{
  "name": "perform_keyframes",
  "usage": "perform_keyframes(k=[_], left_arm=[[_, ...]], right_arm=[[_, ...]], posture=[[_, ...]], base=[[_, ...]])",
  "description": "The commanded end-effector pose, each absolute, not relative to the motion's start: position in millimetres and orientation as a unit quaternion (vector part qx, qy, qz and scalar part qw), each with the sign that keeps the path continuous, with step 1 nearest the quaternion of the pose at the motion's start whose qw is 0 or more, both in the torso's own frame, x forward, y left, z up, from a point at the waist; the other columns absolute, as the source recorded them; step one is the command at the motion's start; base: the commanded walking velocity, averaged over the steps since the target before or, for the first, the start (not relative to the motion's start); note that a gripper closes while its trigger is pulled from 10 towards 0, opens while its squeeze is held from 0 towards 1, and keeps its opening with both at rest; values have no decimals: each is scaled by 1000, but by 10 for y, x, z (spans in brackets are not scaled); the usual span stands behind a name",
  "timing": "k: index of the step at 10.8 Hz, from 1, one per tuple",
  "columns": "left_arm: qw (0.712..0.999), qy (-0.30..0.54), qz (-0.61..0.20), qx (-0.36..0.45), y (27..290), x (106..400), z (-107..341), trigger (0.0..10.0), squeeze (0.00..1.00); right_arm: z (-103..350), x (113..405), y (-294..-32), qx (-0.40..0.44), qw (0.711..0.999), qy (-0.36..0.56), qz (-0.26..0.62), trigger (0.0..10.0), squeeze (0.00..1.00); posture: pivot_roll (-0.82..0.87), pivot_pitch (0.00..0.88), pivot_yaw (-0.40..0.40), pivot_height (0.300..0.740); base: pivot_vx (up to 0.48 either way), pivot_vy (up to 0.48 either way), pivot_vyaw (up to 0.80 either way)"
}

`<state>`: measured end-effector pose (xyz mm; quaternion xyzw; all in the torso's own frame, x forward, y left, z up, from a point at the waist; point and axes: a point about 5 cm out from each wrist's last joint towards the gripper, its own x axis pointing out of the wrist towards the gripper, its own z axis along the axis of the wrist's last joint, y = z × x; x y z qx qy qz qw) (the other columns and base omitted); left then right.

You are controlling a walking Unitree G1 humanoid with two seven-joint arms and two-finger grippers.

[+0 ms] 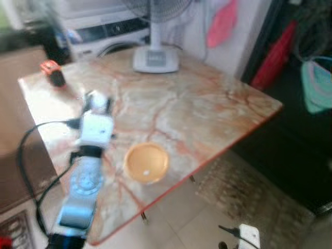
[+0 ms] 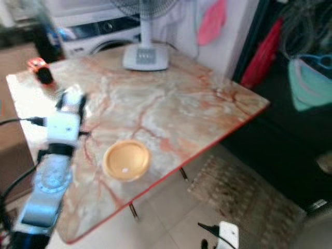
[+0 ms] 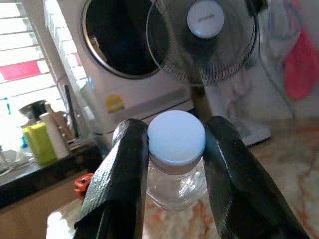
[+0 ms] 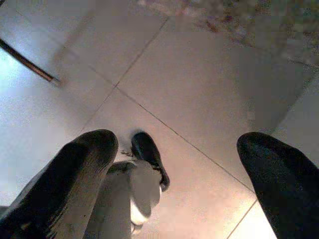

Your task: Restocking fridge

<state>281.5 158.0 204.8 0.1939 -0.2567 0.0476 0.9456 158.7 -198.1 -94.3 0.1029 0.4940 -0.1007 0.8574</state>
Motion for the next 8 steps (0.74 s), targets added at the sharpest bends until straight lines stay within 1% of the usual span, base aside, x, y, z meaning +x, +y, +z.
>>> perform_keyframes(k=[1,4,7,8], left_arm=[[942,-273,48,191,1592,2793,2115,10000,0],[942,-272,46,192,1593,2797,2117,10000,0],[941,-280,29,187,1528,2802,2143,10000,0],[942,-278,24,185,1509,2806,2138,10000,0]], right_arm=[[-958,1557,-1970,102,854,500,-100,10000,0],[-956,1560,-1971,101,854,500,-100,10000,0],[-952,1573,-1966,100,855,499,-96,10000,0],[-950,1577,-1964,99,856,498,-94,10000,0]], posture=[[59,0,-9,740],[61,0,-8,740],[61,0,-8,740],[61,0,-8,740]], base=[[0,0,-800],[0,0,-800],[0,0,-800],[0,0,-475]])
